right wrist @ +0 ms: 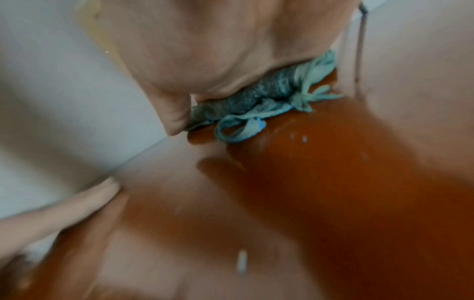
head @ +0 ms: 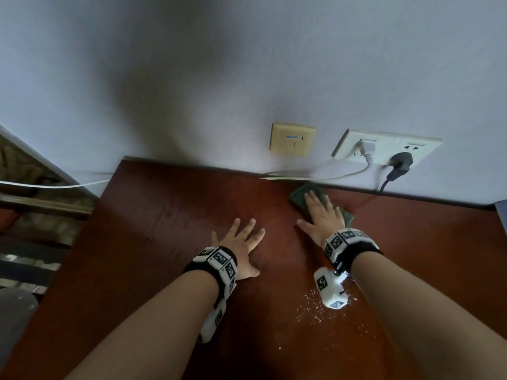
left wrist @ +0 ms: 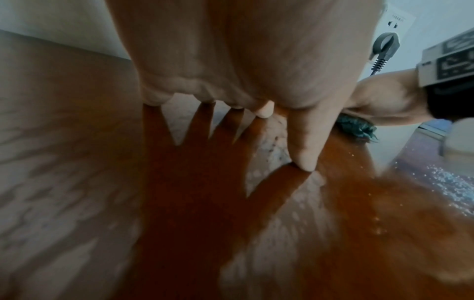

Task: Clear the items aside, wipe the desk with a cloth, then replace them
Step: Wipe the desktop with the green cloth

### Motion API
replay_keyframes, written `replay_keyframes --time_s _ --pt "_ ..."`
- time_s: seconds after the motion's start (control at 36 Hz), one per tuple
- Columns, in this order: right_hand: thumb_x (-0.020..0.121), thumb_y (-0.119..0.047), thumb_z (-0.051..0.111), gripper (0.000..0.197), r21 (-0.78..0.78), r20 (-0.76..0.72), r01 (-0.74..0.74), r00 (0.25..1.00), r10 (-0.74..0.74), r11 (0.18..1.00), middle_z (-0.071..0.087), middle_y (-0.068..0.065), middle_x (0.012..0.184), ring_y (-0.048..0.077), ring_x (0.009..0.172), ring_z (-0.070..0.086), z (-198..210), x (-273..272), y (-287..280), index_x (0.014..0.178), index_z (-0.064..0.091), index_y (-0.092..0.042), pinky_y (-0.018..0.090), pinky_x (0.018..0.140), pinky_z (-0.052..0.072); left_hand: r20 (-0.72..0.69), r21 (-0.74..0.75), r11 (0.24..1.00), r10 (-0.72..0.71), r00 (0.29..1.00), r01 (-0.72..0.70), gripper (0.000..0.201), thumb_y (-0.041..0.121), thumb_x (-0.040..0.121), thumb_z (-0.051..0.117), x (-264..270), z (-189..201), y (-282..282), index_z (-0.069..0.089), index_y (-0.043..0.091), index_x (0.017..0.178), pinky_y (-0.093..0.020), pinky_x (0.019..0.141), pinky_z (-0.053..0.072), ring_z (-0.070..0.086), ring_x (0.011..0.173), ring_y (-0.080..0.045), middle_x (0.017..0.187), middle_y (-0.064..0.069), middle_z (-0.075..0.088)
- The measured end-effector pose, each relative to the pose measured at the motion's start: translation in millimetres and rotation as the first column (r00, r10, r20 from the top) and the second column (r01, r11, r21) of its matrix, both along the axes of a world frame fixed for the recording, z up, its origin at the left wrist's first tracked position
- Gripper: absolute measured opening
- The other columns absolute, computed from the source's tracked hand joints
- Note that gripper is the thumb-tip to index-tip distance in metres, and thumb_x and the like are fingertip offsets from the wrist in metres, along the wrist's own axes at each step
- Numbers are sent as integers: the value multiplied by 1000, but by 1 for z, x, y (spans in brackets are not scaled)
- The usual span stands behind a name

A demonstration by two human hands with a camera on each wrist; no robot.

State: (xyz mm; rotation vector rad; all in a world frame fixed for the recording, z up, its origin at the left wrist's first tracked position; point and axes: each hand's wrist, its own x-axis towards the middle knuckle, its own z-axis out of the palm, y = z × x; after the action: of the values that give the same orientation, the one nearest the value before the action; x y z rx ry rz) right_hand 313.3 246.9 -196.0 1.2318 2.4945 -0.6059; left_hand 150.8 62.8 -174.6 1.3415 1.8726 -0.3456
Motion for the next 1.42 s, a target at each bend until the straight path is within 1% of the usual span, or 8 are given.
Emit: replay_keyframes --time_s 0.47,0.69,0.81,1.0,1.06,1.14,1.25,1.42 --pt "97 -48 38 69 -30 -55 -427 904 425 904 -22 -29 147 8 138 -26 5 53 -103 147 -10 -44 40 115 -11 -27 -44 999 -16 999 15 126 51 74 80 17 10 -16 -16 38 155 -70 115 1 -29 147 -23 158 12 -35" --pt "92 10 40 71 -259 -218 -461 884 413 849 15 -24 153 2 141 -11 31 64 -124 146 31 -35 33 117 -9 -23 -135 987 -95 995 91 144 46 63 91 21 8 -36 -23 39 152 -76 111 6 -35 144 -29 154 11 -42" --pt "95 8 41 50 -481 -278 -219 957 89 849 44 -13 144 4 139 27 50 58 -112 129 59 -25 25 118 9 -35 -146 985 -98 995 92 147 44 62 92 25 7 -41 -24 40 151 -77 110 7 -36 143 -29 153 11 -43" --pt "92 11 40 49 -450 -416 159 833 -364 879 63 5 118 -11 63 58 67 30 -64 123 63 -19 4 65 44 -5 -111 990 -89 996 88 146 43 62 92 22 5 -45 -23 40 152 -77 108 2 -37 143 -28 154 10 -42" --pt "88 13 40 53 -300 -486 206 807 -335 931 58 6 131 -5 96 59 57 21 -46 128 60 -17 -2 80 35 -2 -91 992 -88 996 87 144 43 63 91 21 6 -48 -21 39 153 -76 109 0 -36 143 -27 155 10 -40" --pt "88 9 37 64 -233 -367 224 881 -299 946 33 -3 153 22 143 26 32 10 -24 141 44 -27 19 114 17 2 -70 993 -91 996 91 141 44 65 90 20 6 -52 -20 38 153 -73 110 -3 -35 144 -25 156 10 -39" --pt "95 -29 51 71 -77 -55 134 989 -138 988 -4 -12 160 22 147 -7 3 3 -32 152 8 -34 47 117 1 2 -31 995 -92 996 92 141 47 66 88 20 1 -57 -21 35 154 -72 111 -4 -33 145 -25 157 7 -37" --pt "94 -52 41 73 3 -23 -106 994 106 994 -13 -18 157 17 146 -13 -3 4 -67 150 -3 -40 46 117 -4 -13 -13 997 -80 997 79 142 48 65 88 21 -1 -59 -23 31 153 -70 112 -4 -32 146 -23 158 8 -36"
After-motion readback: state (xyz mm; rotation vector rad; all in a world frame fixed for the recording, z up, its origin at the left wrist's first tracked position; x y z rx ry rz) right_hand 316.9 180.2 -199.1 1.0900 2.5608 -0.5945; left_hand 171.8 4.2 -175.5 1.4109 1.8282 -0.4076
